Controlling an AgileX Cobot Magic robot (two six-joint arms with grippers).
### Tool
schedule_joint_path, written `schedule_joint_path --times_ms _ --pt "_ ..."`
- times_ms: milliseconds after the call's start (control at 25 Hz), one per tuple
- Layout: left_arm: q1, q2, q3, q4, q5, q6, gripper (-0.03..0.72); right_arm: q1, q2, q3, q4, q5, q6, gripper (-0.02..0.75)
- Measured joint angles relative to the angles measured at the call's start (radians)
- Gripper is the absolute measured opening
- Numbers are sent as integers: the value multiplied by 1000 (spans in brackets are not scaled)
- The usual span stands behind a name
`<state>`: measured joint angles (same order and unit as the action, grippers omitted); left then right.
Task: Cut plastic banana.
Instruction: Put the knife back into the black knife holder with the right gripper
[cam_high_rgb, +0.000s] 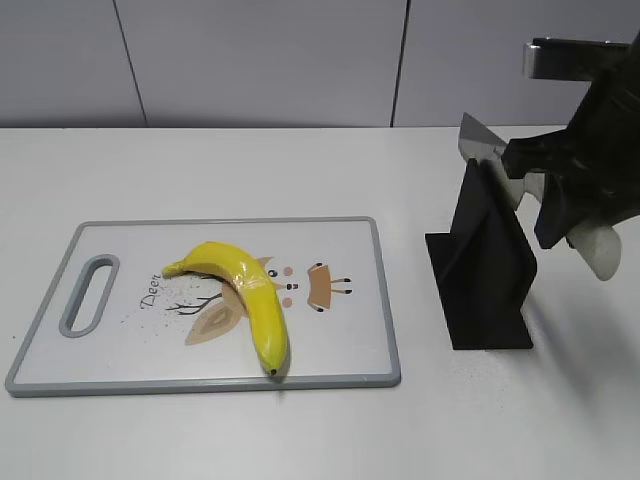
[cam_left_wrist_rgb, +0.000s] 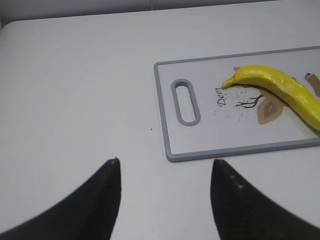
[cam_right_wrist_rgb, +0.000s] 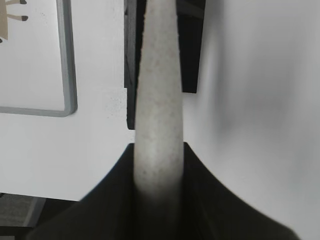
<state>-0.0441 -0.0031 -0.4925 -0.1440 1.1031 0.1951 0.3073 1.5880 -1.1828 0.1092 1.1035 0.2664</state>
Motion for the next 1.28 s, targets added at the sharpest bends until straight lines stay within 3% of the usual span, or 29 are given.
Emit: schedule_joint_path --times_ms 360,480,600,720,1040,1280 --pt "0 0 0 -2 0 0 540 0 55 0 32 11 2 176" --pt "0 0 0 -2 0 0 535 0 55 0 39 12 2 312" --pt "0 0 0 -4 0 0 533 0 55 0 61 21 -11 502" --pt "0 0 0 -5 0 0 533 0 53 0 82 48 -49 591" --pt "0 0 0 -5 0 0 533 66 -146 4 70 101 -137 594" --pt "0 0 0 -5 0 0 533 142 -429 146 57 19 -188 582"
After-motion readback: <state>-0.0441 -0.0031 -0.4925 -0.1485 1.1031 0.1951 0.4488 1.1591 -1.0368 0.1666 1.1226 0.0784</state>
